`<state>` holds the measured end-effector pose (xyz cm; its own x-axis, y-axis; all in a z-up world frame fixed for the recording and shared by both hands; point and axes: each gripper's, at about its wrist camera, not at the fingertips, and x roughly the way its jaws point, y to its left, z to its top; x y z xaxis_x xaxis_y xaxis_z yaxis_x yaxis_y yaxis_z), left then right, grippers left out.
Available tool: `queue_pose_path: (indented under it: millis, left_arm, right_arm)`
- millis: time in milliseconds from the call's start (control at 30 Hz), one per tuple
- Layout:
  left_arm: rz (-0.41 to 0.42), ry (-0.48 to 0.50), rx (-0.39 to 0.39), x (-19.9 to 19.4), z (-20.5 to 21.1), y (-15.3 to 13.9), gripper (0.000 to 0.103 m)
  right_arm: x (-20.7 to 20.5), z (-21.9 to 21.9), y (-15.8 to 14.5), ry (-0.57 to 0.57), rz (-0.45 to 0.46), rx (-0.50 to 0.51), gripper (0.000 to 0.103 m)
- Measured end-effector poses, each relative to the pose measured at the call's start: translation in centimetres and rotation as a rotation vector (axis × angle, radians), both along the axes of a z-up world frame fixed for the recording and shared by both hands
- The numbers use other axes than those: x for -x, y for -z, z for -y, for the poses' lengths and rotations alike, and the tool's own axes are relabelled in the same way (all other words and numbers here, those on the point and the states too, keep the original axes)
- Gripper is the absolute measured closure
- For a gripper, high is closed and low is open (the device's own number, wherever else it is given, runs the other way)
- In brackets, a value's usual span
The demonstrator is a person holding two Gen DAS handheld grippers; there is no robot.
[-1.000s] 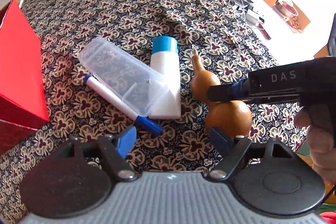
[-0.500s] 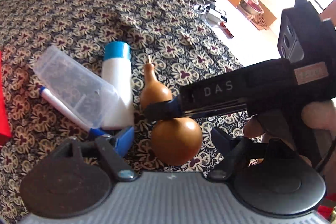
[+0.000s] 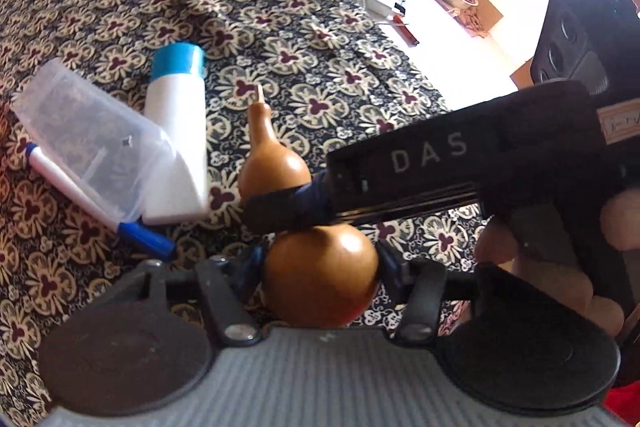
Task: Organize rigid objects
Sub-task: 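Lift the orange gourd with the right tool and carry it into the red box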
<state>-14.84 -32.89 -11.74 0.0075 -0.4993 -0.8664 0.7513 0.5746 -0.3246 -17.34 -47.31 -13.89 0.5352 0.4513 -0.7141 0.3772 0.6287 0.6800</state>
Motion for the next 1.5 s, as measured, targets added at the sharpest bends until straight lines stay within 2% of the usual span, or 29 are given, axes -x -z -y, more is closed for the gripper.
queue_pose_path:
  millis: [233, 433, 567, 700, 833, 967, 1233, 1333, 1500]
  left_arm:
    - [0.114, 0.027, 0.097, -0.4, -2.3, -4.9, 0.048]
    - [0.264, -0.01, 0.174, -2.7, -7.2, -10.4, 0.048]
    - [0.364, -0.054, 0.208, -5.4, -11.5, -13.8, 0.048]
    - [0.441, -0.102, 0.222, -8.5, -15.9, -16.1, 0.048]
    - [0.473, -0.156, 0.223, -11.9, -19.9, -16.9, 0.048]
    - [0.452, -0.199, 0.224, -15.6, -23.4, -16.2, 0.048]
    - [0.269, -0.258, 0.182, -22.0, -26.5, -10.1, 0.048]
    - [0.223, -0.282, 0.144, -22.6, -26.9, -8.1, 0.048]
    - [0.17, -0.302, 0.078, -22.7, -27.6, -6.5, 0.048]
  right_arm:
    - [-1.9, -3.4, -6.6, -0.003, 0.159, 0.078, 0.089]
    - [-6.6, -9.3, -12.1, -0.081, 0.323, 0.142, 0.089]
    - [-10.5, -13.3, -14.5, -0.147, 0.404, 0.166, 0.089]
    - [-14.3, -16.9, -15.2, -0.21, 0.444, 0.189, 0.089]
    - [-18.1, -20.1, -14.9, -0.262, 0.437, 0.208, 0.089]
    - [-21.3, -22.8, -13.3, -0.325, 0.387, 0.26, 0.089]
    - [-25.8, -26.8, -8.6, -0.424, 0.199, 0.351, 0.09]
    - [-26.5, -28.0, -7.3, -0.451, 0.141, 0.361, 0.09]
    - [-27.1, -29.6, -5.9, -0.486, 0.054, 0.354, 0.09]
